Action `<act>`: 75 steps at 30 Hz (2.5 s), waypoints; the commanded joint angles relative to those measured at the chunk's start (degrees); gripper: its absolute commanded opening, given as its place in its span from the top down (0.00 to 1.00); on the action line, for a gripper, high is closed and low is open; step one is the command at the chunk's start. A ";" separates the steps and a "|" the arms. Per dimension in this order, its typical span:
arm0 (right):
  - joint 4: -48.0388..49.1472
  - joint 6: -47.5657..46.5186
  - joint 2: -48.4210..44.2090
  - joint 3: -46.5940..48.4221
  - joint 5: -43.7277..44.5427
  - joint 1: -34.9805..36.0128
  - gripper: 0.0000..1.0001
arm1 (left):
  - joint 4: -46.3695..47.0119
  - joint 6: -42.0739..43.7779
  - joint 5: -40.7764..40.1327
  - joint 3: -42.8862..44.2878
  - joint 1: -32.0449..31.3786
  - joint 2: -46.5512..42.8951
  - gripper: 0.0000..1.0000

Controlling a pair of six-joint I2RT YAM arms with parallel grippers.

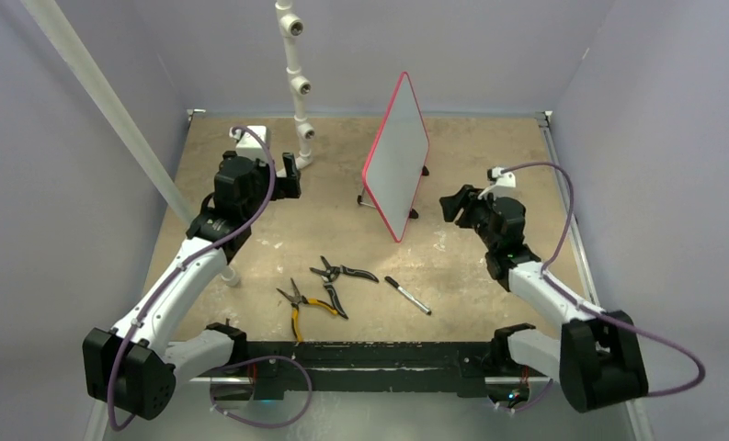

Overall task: Write a sentence on the whiteboard
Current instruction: Move the whiteboard to the center of the board.

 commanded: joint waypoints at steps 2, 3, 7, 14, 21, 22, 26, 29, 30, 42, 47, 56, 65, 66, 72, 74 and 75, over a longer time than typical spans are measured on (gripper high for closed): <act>8.50 2.45 10.64 2.75 -9.69 -0.12 0.47 | 3.53 1.44 6.12 -0.24 0.29 0.46 0.03; 8.61 2.23 13.04 3.79 -10.62 -0.12 0.49 | 3.81 1.37 6.61 -0.45 0.29 0.57 0.04; 8.66 2.02 21.21 7.20 -12.15 -0.04 0.54 | 4.48 0.77 7.96 -0.89 0.29 1.05 0.04; 9.76 1.09 30.92 12.36 -16.16 0.55 0.63 | 4.35 1.12 10.06 -0.64 0.29 1.77 0.05; 8.19 -0.37 37.47 16.95 -16.74 1.48 0.68 | 4.02 1.54 10.09 -0.47 0.29 1.97 0.05; 8.19 -0.50 38.09 17.20 -16.68 1.54 0.68 | 3.97 1.55 10.02 -0.52 0.29 1.97 0.05; 7.92 -1.38 39.77 17.91 -16.70 2.28 0.68 | 3.82 1.59 9.91 -0.37 0.29 2.03 0.05; 7.47 -2.90 40.62 18.36 -17.06 3.63 0.69 | 3.74 1.62 10.00 -0.40 0.29 2.10 0.05; 6.93 -3.54 40.92 18.63 -17.27 4.25 0.70 | 3.78 1.63 10.00 -0.42 0.29 2.14 0.05; 4.17 -3.50 43.26 18.63 -12.92 14.41 0.73 | 3.30 1.49 9.91 -0.18 0.29 1.99 0.05; 6.84 -1.36 42.97 17.34 -13.27 17.66 0.73 | 3.29 1.36 9.95 -0.17 0.29 1.88 0.05; 10.00 -1.09 38.46 14.18 -6.98 20.67 0.70 | 2.93 1.28 7.45 -0.21 0.29 0.53 0.06; 10.21 -2.28 34.99 14.38 -0.09 25.69 0.57 | 3.29 0.84 8.37 -0.27 0.29 0.56 0.06; 10.20 -1.77 34.94 14.66 1.31 26.37 0.56 | 3.29 0.83 8.33 -0.27 0.29 0.60 0.06; 7.68 -0.57 37.58 17.65 7.81 28.28 0.55 | 3.31 0.83 8.33 -0.33 0.29 0.76 0.06; 7.29 -0.64 38.28 18.44 8.64 28.65 0.56 | 3.30 0.83 8.30 -0.32 0.29 0.76 0.06; 7.28 -0.66 38.50 18.64 9.07 28.83 0.56 | 3.30 0.84 8.24 -0.33 0.29 0.67 0.06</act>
